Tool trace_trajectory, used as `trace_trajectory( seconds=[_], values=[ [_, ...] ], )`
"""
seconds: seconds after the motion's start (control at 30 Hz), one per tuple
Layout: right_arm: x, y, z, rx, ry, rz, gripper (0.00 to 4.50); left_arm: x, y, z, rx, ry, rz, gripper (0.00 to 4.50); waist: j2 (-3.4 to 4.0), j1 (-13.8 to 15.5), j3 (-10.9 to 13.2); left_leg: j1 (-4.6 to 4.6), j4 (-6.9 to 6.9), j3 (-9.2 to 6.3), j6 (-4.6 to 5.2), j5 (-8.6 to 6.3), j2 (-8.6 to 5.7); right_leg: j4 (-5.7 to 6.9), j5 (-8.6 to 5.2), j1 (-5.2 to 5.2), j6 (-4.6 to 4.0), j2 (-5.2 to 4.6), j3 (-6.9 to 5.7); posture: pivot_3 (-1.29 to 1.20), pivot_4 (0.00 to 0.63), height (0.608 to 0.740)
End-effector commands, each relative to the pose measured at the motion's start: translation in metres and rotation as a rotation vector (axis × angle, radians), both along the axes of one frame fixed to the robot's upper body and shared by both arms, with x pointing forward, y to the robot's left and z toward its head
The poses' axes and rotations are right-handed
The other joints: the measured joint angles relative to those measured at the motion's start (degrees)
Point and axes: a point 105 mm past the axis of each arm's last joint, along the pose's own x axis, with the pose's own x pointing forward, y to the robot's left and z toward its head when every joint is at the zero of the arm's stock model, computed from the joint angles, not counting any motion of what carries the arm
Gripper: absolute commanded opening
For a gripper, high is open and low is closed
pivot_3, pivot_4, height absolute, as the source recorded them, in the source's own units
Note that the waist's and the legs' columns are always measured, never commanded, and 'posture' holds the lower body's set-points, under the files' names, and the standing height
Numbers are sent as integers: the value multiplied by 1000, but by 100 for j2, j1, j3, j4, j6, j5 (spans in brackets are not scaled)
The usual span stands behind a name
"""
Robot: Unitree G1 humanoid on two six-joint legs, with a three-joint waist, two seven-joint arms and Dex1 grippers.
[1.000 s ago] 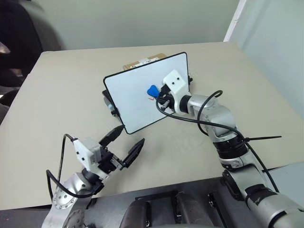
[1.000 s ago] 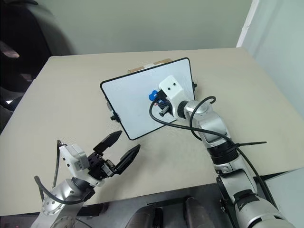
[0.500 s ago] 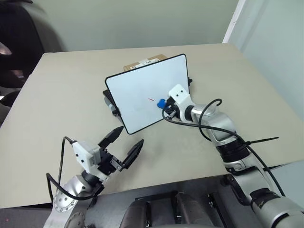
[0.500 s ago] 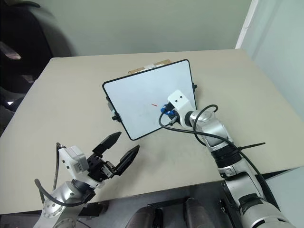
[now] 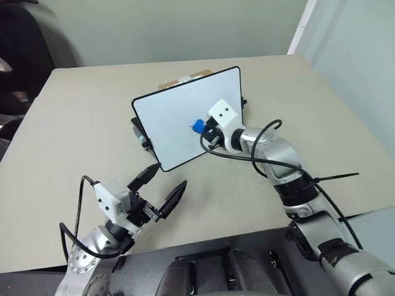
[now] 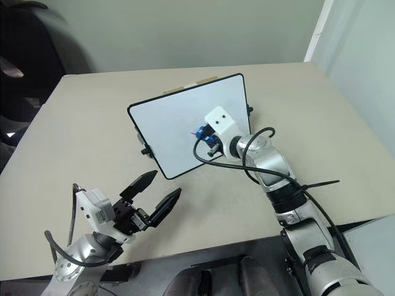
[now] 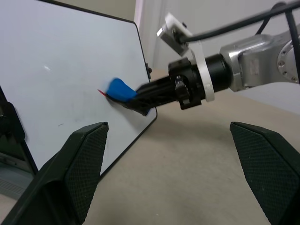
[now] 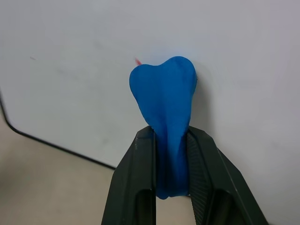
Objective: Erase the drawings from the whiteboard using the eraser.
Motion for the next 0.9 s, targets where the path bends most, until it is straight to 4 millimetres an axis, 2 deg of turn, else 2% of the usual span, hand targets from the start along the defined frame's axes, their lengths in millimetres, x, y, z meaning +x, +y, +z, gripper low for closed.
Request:
trace_trajectory(
  seconds=[0.03,0.23,0.33,0.53,0.9],
  values=[
    [-13,23,20,16,-68,96,802,-2,1,8,2,-37,-1,4500,0,0,0,0,0,0,-1,-2,0,0,-4,0,1,0,0,0,150,740],
    [-15,29,30,35,-101,113,802,-4,3,9,-2,-39,14,4500,0,-2,0,0,-3,1,-9,-7,0,0,-16,0,-3,0,0,0,150,740],
    [-7,20,24,20,-87,73,802,-5,5,9,-3,-40,19,4500,0,0,0,0,-8,0,-8,-8,0,2,-16,0,-4,0,0,0,150,740],
    [8,-10,-4,-27,-11,-52,802,-6,5,11,0,-40,15,4500,-1,20,-1,6,-4,0,-7,-8,0,2,-16,2,-5,0,0,0,150,740],
    [23,-73,-18,-67,35,-263,802,-3,5,12,14,-42,-6,4500,-4,70,-2,9,21,-1,8,5,-1,3,13,19,-8,-1,1,0,150,740]
  ],
)
